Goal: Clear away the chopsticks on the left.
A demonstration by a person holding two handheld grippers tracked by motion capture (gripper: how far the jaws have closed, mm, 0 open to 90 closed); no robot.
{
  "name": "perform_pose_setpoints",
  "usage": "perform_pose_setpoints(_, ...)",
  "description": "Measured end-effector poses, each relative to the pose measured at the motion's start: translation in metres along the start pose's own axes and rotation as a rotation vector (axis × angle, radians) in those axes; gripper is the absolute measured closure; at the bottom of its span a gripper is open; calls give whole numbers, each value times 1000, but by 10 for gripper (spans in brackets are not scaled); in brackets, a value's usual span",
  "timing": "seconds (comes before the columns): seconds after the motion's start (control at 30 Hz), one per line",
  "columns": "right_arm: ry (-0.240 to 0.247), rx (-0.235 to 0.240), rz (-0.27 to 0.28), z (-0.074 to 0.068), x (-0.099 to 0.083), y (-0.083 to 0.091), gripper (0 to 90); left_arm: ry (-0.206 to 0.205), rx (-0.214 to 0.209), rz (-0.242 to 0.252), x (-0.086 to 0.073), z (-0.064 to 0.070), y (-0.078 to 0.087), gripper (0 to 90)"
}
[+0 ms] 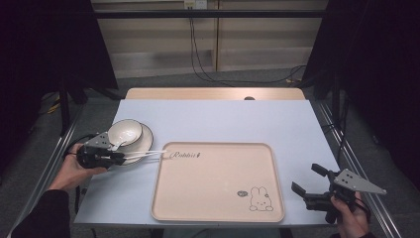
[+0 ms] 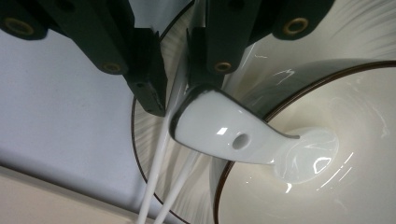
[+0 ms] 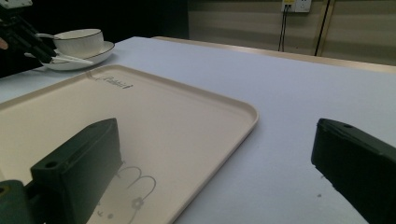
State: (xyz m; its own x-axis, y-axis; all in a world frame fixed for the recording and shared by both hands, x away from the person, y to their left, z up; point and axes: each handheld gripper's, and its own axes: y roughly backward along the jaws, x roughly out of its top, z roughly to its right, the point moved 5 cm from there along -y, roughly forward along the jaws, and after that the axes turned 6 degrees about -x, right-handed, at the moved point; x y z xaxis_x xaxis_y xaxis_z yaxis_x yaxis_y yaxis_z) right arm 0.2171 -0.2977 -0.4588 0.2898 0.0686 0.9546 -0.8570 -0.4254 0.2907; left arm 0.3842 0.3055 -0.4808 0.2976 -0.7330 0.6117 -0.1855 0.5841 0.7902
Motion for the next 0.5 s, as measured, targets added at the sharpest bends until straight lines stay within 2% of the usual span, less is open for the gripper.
perform_pose_setpoints(0.07,-1,3,1,0,0,0,11,7,-9,5,0,-1,-1,774)
perform_pose_setpoints(0.17,5,5,-3,0,0,0,11,4,-24,-16,0,-1,0,792)
perform_pose_setpoints(0.2,12,3,-4,0,0,0,11,2,-25,-17,1,-1,-1,840)
perform_pose_setpoints(0.23,4,5,-3,0,0,0,11,15,-32,-26,2,0,-1,845)
perform_pose_setpoints(0.43,2,8,-5,-1,0,0,11,35,-40,-14,1,-1,-1,848)
perform_pose_setpoints(0.5,-5,7,-5,-1,0,0,11,69,-42,2,0,0,1,849)
